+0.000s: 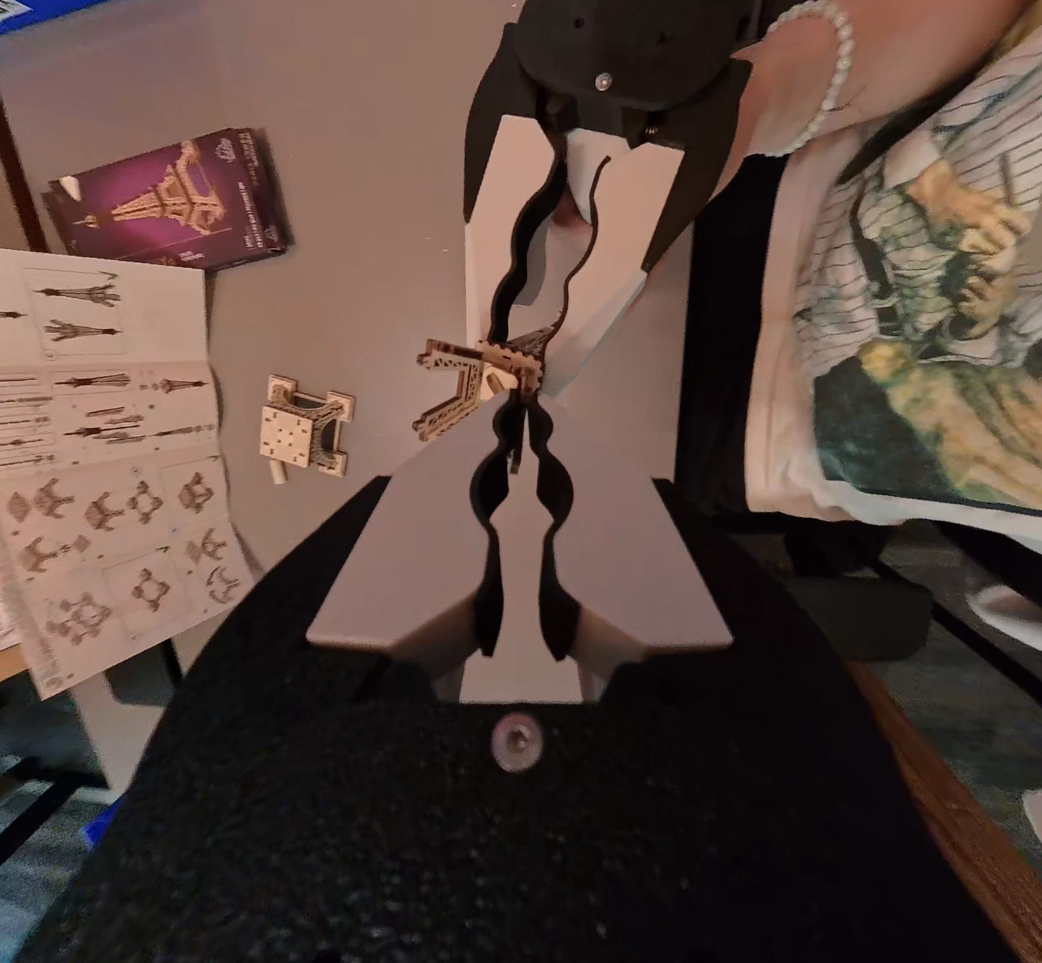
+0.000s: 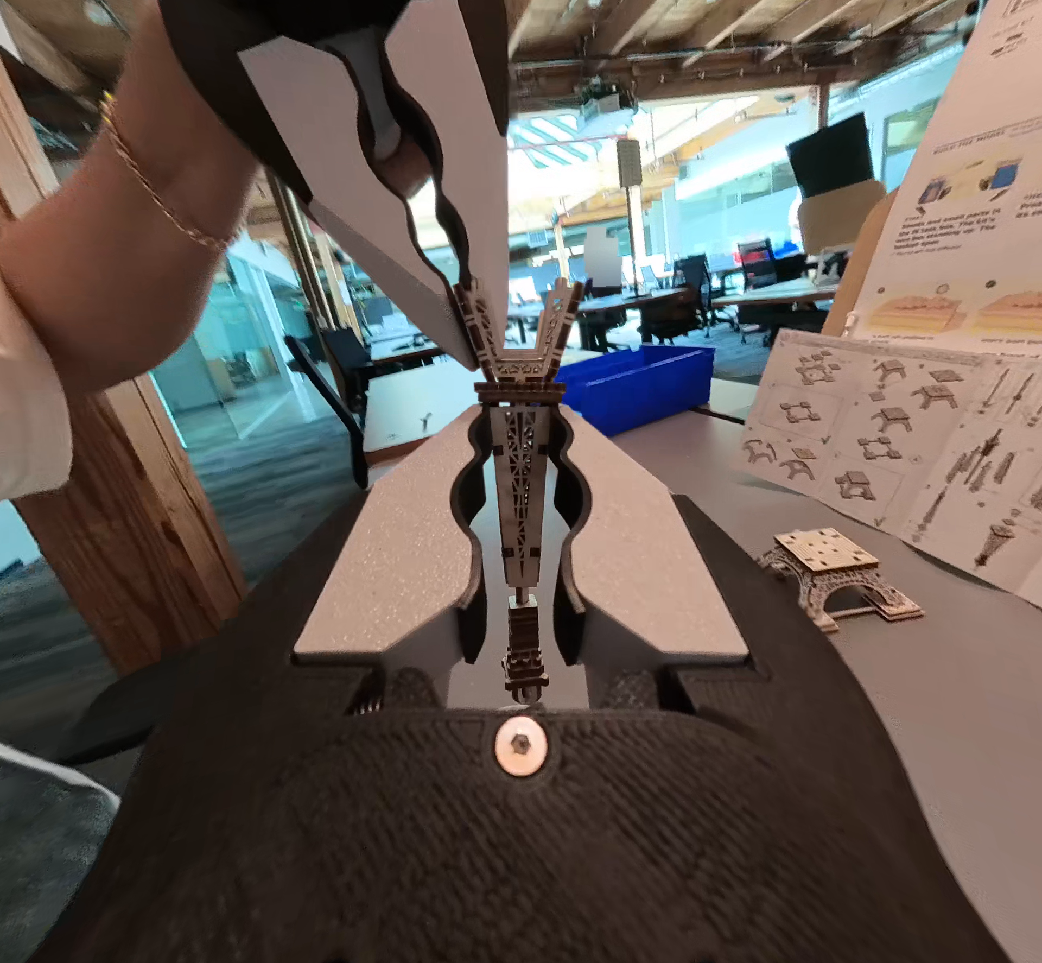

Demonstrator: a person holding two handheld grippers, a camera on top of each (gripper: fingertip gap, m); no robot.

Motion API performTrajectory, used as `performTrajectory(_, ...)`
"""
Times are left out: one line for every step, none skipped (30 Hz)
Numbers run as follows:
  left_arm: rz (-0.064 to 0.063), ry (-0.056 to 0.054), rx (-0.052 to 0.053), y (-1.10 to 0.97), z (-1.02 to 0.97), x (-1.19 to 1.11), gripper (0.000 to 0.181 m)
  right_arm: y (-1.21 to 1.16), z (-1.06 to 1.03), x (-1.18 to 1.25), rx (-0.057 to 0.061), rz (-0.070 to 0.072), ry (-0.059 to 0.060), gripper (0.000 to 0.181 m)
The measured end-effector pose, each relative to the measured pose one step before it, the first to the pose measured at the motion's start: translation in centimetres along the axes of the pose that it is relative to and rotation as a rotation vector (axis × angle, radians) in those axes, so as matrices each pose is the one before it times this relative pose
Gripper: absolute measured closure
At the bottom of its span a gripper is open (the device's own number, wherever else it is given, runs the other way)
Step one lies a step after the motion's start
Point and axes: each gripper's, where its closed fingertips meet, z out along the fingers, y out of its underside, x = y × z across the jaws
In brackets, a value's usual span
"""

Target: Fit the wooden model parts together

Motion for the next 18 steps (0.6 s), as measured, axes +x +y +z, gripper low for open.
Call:
performTrajectory(-0.0033,0.0227,0.0073,-0.041,-0.032,0.040,0.181,-0.243,-0.054,-0.134,0.0111,-0.0003,-0.0100,0.164)
performTrajectory(-0.0074,0.0212,0.0070,-0.016,0.068,0.041,0.181,-0.076,-0.008,-0.077,-0.0033,-0.0072,-0.0011,0.164)
performTrajectory(-0.0141,0.0244,0.0043,0.020,0.098,0.051,0.181,-0.010,-0.045,-0.004,-0.0014,0.0005,0.0002,0.164)
performTrajectory(-0.0124,0.0246,0.0058,0.010,0.074,0.000,0.181,0.084,-0.033,-0.028,-0.0024,0.0137,-0.0101,0.164)
performTrajectory(-0.0102,0.0251,0.0078,-0.018,0.043,-0.007,0.181,0.081,-0.016,-0.022,0.0000,0.0150,-0.0120,0.164)
performTrajectory(-0.0108,0.0226,0.0043,0.033,0.049,-0.012,0.181,0.035,0.010,-0.005,0.0063,0.0227,-0.0108,0.164)
performTrajectory(-0.0041,0.0123,0.0018,0.042,0.061,-0.067,0.181,0.053,0.028,-0.042,0.0040,0.0232,-0.0123,0.164)
performTrajectory(0.0011,0.0044,0.0024,0.021,0.085,-0.075,0.181,0.065,0.037,0.029,0.0028,0.0182,-0.0057,0.165)
performTrajectory(-0.0019,0.0023,0.0025,0.048,0.120,-0.060,0.181,0.073,0.021,0.070,0.0024,0.0166,-0.0012,0.165)
performTrajectory(-0.0037,-0.0039,0.0006,0.084,0.149,-0.088,0.181,0.091,-0.016,0.078,-0.0003,0.0122,-0.0030,0.165)
performTrajectory(-0.0025,-0.0143,0.0030,0.032,0.102,-0.157,0.181,0.171,-0.010,0.081,-0.0082,0.0140,-0.0055,0.165)
performTrajectory(0.0004,-0.0116,0.0070,-0.056,-0.036,-0.075,0.181,0.139,-0.014,0.181,-0.0054,0.0089,0.0031,0.165)
performTrajectory(0.0074,-0.0065,0.0114,-0.149,-0.183,0.042,0.181,0.022,0.006,0.118,0.0045,0.0063,0.0032,0.164)
performTrajectory(0.0095,-0.0135,0.0207,-0.326,-0.244,0.011,0.181,-0.069,0.048,-0.075,0.0083,0.0191,-0.0149,0.164)
performTrajectory(0.0058,-0.0167,0.0239,-0.433,-0.184,-0.021,0.181,-0.232,-0.004,-0.163,0.0158,0.0406,-0.0292,0.164)
performTrajectory(0.0064,-0.0108,0.0111,-0.260,-0.110,0.030,0.181,-0.401,-0.083,-0.115,0.0279,0.0394,-0.0228,0.163)
performTrajectory(0.0114,-0.0030,-0.0053,-0.010,-0.061,0.130,0.181,-0.311,-0.112,-0.105,0.0213,0.0240,-0.0166,0.163)
performTrajectory(0.0099,-0.0095,-0.0055,-0.048,-0.112,-0.001,0.181,-0.019,-0.039,-0.188,-0.0009,0.0113,-0.0197,0.163)
